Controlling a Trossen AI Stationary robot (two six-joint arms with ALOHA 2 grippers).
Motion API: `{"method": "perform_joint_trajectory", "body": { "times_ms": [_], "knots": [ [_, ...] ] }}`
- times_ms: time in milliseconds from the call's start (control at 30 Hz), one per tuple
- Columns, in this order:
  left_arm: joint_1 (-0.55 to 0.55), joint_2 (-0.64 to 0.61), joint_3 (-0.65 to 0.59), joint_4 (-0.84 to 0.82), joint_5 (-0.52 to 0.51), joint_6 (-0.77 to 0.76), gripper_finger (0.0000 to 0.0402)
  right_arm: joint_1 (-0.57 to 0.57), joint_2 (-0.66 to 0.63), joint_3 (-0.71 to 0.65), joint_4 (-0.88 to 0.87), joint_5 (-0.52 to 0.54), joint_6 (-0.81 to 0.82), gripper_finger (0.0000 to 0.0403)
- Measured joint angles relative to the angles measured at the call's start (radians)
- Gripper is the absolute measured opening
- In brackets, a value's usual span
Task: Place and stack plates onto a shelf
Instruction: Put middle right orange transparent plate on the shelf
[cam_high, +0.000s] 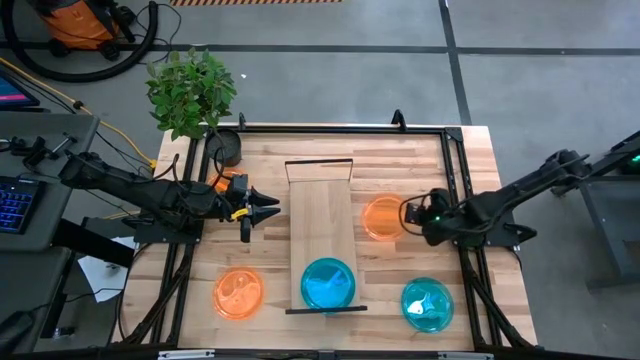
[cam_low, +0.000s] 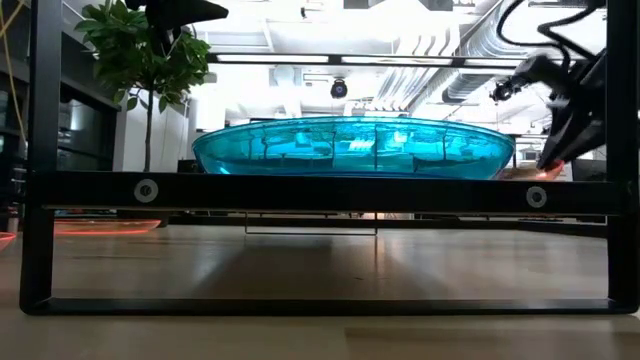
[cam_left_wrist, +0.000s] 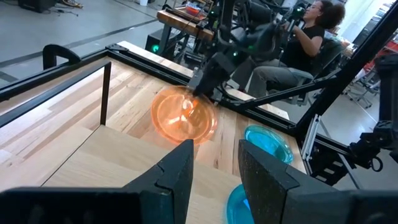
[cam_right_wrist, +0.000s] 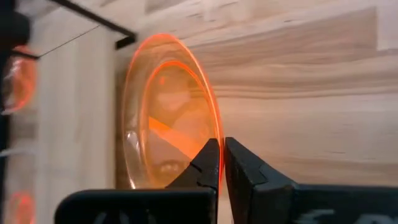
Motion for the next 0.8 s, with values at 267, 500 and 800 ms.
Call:
{"method": "perform_joint_trajectory", "body": {
  "times_ms": [267, 500, 800],
  "knots": [
    [0.0, 0.0, 0.0, 0.0, 0.0, 0.0, 0.0117, 0.016, -0.19, 0.0, -0.031, 0.004, -0.148, 0.0],
    [0.0, 0.0, 0.0, 0.036, 0.0, -0.001, 0.0117, 0.009, -0.247, 0.001, 0.154, 0.003, -0.325, 0.0],
    [0.017, 0.0, 0.0, 0.058, -0.015, -0.001, 0.0117, -0.087, 0.128, 0.002, 0.666, 0.006, -0.487, 0.0]
  ]
}}
